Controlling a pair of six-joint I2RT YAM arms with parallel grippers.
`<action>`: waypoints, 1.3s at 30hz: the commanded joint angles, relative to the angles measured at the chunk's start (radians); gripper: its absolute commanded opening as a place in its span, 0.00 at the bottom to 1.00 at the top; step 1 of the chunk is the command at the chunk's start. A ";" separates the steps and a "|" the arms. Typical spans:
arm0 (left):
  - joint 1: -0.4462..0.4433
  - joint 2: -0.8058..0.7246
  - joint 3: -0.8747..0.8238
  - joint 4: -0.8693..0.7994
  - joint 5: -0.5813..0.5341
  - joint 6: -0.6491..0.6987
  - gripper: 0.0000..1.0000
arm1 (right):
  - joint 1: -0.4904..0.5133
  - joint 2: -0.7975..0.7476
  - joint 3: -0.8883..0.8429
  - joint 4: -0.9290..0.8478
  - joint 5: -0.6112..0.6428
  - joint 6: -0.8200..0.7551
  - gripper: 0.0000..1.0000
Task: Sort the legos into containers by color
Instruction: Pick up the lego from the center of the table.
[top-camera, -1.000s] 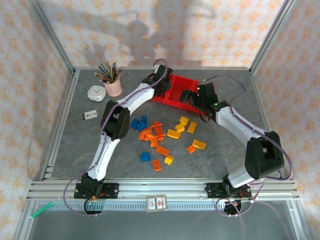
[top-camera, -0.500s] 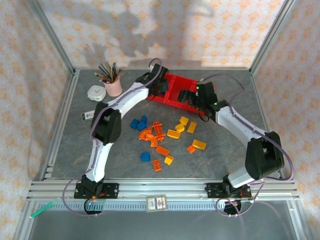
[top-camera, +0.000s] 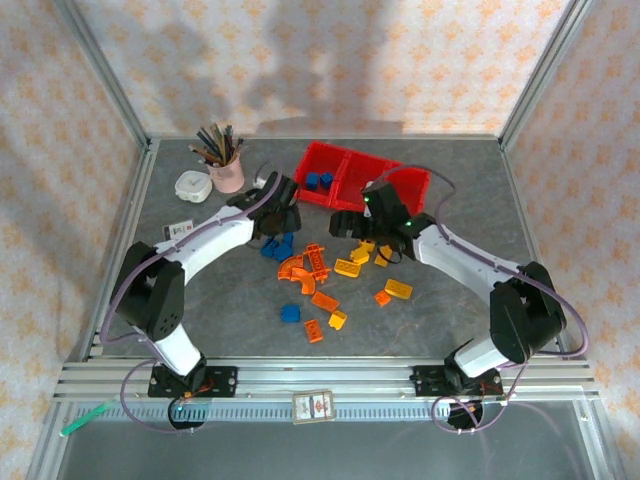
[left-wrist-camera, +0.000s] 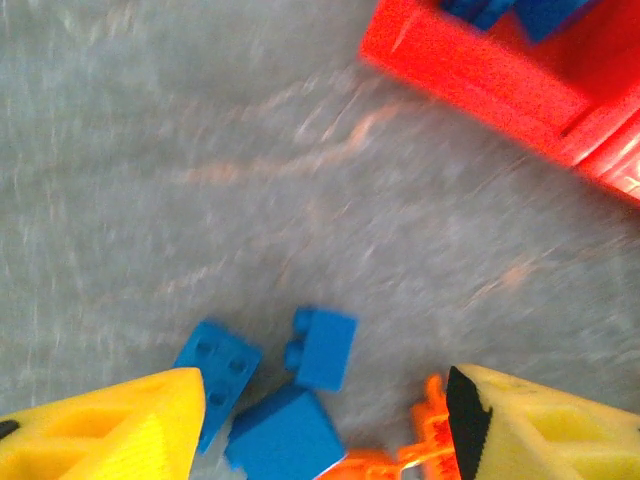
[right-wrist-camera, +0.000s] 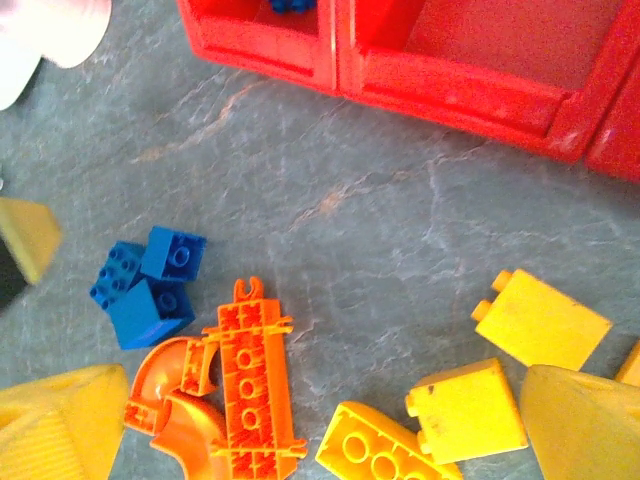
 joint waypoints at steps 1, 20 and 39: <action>-0.005 -0.068 -0.101 0.045 0.038 -0.157 0.71 | 0.017 0.008 -0.030 0.001 -0.008 0.006 1.00; -0.025 0.071 -0.176 0.170 0.040 -0.358 0.77 | 0.019 0.043 -0.029 0.007 0.038 -0.013 1.00; -0.046 0.179 -0.147 0.150 0.004 -0.335 0.59 | 0.019 0.047 -0.036 0.013 0.040 -0.015 1.00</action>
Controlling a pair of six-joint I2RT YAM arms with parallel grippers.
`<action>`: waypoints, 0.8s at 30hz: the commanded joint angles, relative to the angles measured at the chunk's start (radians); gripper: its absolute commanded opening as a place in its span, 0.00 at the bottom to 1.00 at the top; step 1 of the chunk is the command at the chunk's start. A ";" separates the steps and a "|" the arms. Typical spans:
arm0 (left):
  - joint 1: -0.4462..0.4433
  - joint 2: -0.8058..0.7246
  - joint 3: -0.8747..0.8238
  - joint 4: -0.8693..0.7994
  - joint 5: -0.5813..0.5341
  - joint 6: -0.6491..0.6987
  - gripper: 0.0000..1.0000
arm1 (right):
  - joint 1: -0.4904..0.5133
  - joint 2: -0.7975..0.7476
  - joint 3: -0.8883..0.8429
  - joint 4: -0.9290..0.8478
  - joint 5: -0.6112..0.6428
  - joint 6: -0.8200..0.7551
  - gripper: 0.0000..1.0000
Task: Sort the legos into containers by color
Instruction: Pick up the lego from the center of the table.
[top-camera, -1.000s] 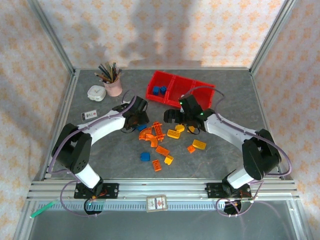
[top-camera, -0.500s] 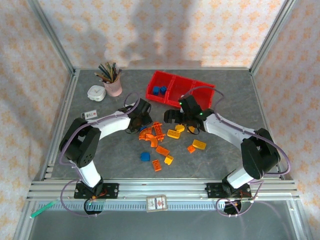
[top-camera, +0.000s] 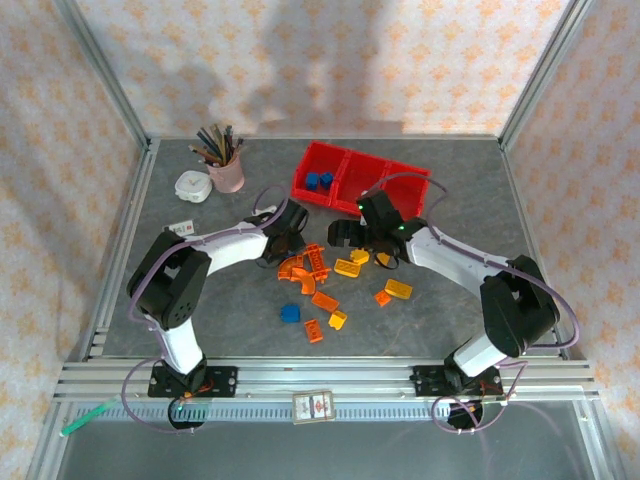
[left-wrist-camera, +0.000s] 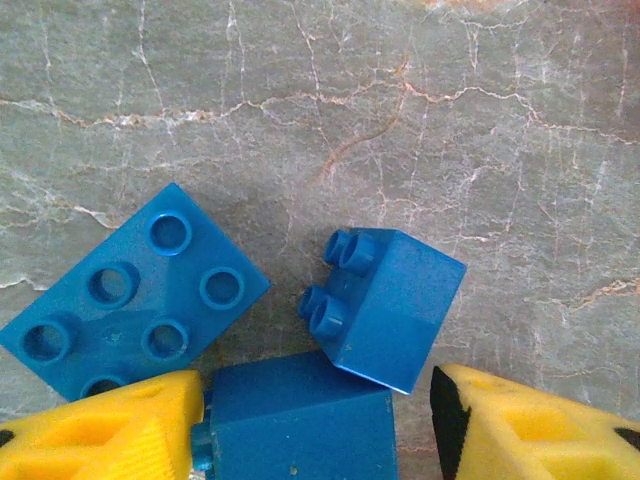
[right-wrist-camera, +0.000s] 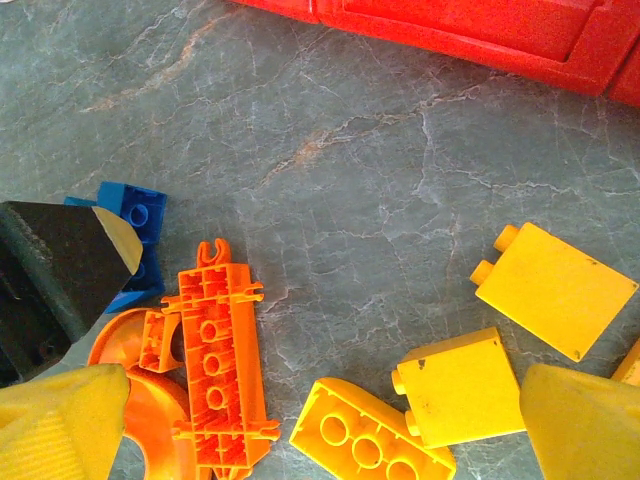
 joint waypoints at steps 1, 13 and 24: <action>-0.002 0.057 -0.008 -0.032 -0.009 0.003 0.56 | 0.002 0.005 -0.006 0.009 0.030 -0.014 1.00; -0.004 0.016 0.025 -0.086 -0.046 0.037 0.43 | -0.014 -0.022 0.011 0.001 0.012 -0.006 1.00; -0.005 -0.055 0.185 -0.169 -0.117 0.127 0.44 | -0.145 -0.079 0.044 0.016 -0.028 0.011 1.00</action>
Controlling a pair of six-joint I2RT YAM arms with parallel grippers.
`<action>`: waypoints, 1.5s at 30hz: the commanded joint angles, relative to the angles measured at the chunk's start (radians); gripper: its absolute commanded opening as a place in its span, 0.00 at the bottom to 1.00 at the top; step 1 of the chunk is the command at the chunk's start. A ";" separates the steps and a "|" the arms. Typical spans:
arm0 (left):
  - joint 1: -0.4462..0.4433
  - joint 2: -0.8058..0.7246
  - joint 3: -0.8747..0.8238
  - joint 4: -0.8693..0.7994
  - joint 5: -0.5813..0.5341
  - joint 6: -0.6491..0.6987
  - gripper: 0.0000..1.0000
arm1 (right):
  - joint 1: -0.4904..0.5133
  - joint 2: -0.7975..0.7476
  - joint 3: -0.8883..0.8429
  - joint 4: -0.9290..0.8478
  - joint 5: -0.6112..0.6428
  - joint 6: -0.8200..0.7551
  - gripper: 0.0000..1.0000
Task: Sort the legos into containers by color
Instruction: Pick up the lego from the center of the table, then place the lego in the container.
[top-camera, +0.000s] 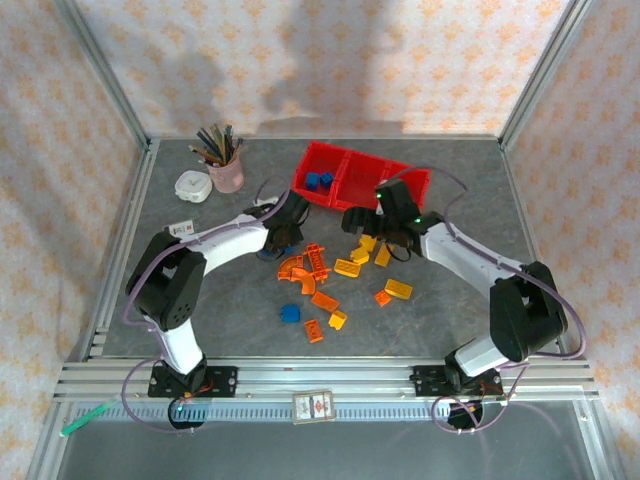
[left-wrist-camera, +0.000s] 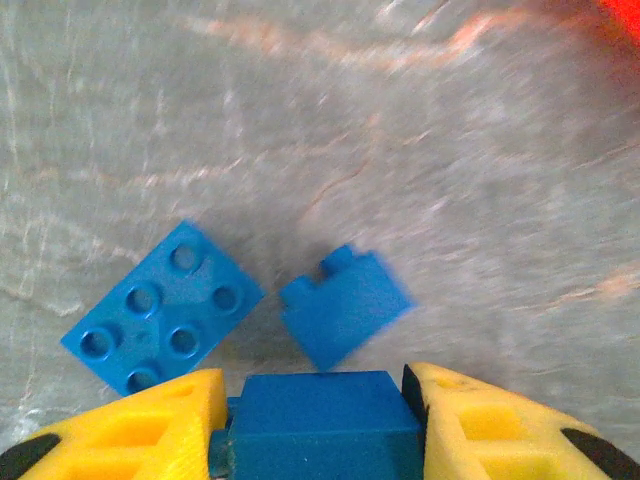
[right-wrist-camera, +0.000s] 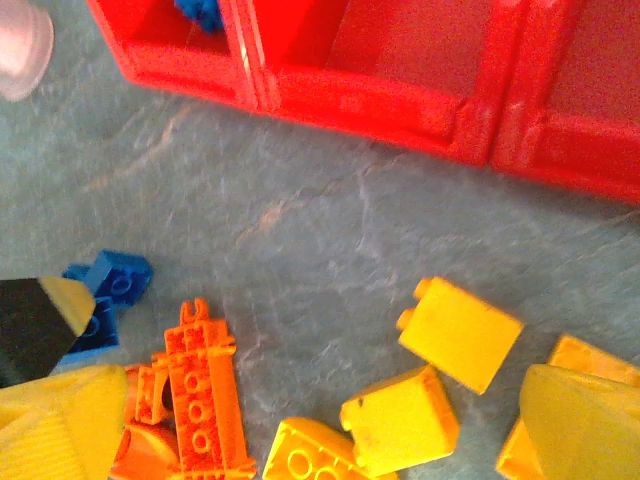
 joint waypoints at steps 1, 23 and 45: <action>-0.002 -0.029 0.091 -0.039 -0.068 0.062 0.44 | -0.033 -0.031 0.046 0.012 0.012 0.004 1.00; 0.057 0.530 0.807 0.163 -0.118 0.348 0.45 | -0.117 -0.011 0.094 0.069 0.137 0.020 1.00; 0.066 0.231 0.543 0.028 0.039 0.363 0.68 | -0.091 -0.060 0.045 0.017 0.058 0.010 1.00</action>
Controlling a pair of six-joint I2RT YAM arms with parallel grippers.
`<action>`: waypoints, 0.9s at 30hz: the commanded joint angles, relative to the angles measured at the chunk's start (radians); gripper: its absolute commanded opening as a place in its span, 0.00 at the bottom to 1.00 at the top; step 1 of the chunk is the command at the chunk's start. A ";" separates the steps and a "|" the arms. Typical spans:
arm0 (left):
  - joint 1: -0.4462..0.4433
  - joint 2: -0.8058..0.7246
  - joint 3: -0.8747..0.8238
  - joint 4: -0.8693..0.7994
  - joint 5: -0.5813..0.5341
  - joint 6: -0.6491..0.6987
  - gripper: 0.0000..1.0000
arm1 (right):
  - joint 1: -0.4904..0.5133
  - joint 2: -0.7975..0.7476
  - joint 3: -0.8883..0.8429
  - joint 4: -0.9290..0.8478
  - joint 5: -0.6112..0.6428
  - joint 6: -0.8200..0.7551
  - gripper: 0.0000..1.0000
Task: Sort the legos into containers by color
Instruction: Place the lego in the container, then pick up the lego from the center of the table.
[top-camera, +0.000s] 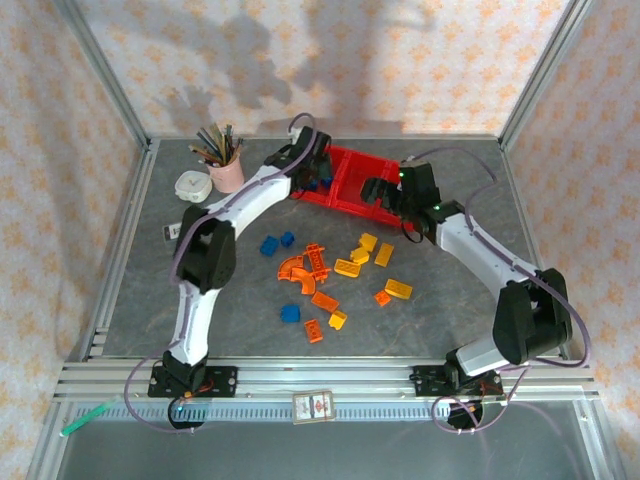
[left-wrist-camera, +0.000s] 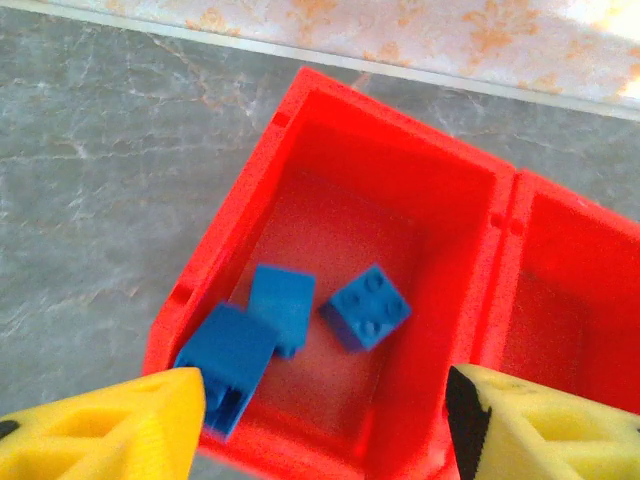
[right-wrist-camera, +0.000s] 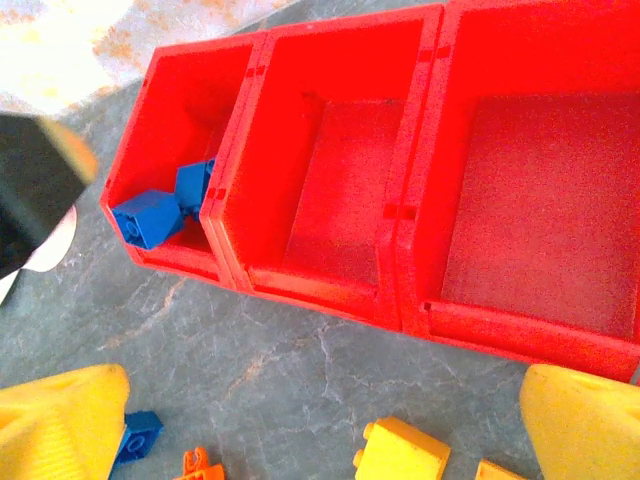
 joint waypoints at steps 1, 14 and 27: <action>0.007 -0.159 -0.188 0.019 0.059 -0.014 0.69 | 0.027 -0.034 -0.032 -0.033 -0.026 -0.003 1.00; 0.013 -0.523 -0.762 0.012 0.078 -0.013 0.73 | 0.206 -0.002 -0.081 -0.051 -0.047 0.026 1.00; 0.029 -0.605 -0.967 0.029 0.055 -0.023 0.78 | 0.299 0.052 -0.095 -0.004 -0.036 0.084 1.00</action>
